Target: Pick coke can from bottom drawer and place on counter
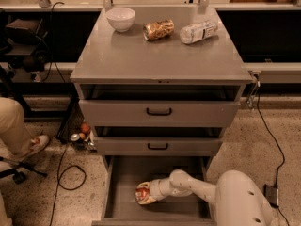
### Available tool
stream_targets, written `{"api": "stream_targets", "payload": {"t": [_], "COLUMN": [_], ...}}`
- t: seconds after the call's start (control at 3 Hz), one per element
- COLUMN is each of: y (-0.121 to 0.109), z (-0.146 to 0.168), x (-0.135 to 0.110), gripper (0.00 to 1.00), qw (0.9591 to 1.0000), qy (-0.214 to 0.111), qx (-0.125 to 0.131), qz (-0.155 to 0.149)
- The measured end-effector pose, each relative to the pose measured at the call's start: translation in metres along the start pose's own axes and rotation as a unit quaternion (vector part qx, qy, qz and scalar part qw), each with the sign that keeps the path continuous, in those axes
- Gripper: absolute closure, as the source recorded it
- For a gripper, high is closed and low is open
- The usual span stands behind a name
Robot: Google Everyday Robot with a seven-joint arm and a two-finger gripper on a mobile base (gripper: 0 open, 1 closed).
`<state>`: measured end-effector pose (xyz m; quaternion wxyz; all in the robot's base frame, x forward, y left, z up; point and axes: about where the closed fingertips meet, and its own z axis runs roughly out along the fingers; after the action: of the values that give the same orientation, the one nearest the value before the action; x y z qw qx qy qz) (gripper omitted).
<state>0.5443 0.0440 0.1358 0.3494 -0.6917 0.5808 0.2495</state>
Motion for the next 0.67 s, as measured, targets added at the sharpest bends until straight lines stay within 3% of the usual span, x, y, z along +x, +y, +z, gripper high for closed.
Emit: {"api": "stream_targets", "payload": {"t": [0.33,0.67], "y": [0.006,0.012], "z": [-0.025,-0.077], "x": [0.0,-0.009], "gripper": [0.92,1.0], "qw": [0.9999,0.9998], "qy": [-0.004,-0.004], "qx": [-0.005,-0.003], "qz": [0.008,0.02]}}
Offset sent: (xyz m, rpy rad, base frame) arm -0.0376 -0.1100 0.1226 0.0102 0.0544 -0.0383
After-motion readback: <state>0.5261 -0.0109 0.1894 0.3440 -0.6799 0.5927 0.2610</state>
